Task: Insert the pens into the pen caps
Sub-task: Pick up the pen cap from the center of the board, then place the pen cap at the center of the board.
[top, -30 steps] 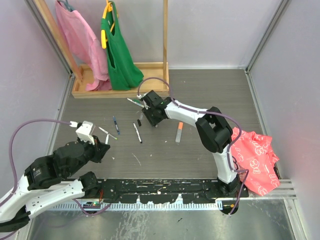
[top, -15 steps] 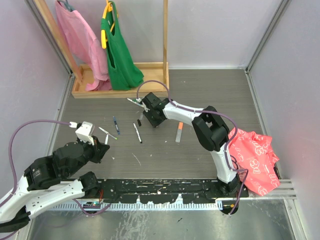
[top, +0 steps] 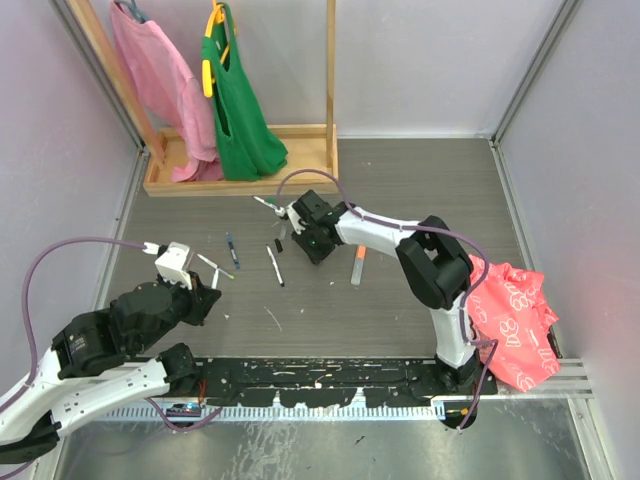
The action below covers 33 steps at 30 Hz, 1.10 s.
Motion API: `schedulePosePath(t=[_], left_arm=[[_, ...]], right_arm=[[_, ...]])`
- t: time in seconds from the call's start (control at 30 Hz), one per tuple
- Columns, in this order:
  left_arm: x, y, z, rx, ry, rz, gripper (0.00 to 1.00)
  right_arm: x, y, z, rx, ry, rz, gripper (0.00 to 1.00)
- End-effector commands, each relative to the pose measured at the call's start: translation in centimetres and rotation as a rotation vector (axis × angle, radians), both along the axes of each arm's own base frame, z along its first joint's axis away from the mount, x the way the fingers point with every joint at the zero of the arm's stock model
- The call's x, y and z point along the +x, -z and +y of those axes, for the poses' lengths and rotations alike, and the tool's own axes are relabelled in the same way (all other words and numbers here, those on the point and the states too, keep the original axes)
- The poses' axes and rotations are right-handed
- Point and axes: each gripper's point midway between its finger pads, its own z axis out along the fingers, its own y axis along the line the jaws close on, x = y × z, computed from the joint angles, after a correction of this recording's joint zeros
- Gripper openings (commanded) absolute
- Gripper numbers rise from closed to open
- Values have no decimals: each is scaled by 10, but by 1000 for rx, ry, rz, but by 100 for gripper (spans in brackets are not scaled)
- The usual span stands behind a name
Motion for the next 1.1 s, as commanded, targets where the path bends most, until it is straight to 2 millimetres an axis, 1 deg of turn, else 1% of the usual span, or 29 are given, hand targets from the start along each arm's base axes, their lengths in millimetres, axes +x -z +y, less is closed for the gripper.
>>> schedulePosePath(t=[0.0,0.1,0.2,0.33,0.43,0.57,0.67,0.83,0.97,1.07], left_arm=[[4,-7,-4,-11,3,-25,0],[4,-7,-3,-16,1,-27,0],[4,-8,-2,-17,-2,-31,0],[4,-9,-1,-23,-7,-36,0],[4,-9,-1,-22,-6,-34,0],[4,-9,-1,-23,-6,-35,0],[4,-9,0,-26,-8,-38,0],[4,-9,1,-26,-11,-39,0],[4,-10,1,-28,-10,-41,0],[4,-10,1,-27,-12,-41,0]], right_arm=[[-33,-39,10,93,-180,-14,15],[-56,-32,5,65,-233,9,15],[-74,-27,4,53,-278,23,14],[-89,-21,2,31,-333,20,16],[-97,-22,5,39,-375,15,17],[-103,-21,6,36,-410,17,23],[-107,-13,3,11,-424,41,27],[-112,-4,-1,-8,-428,64,45],[-110,-6,-2,-15,-417,50,49],[-107,-8,-6,-26,-398,30,50]])
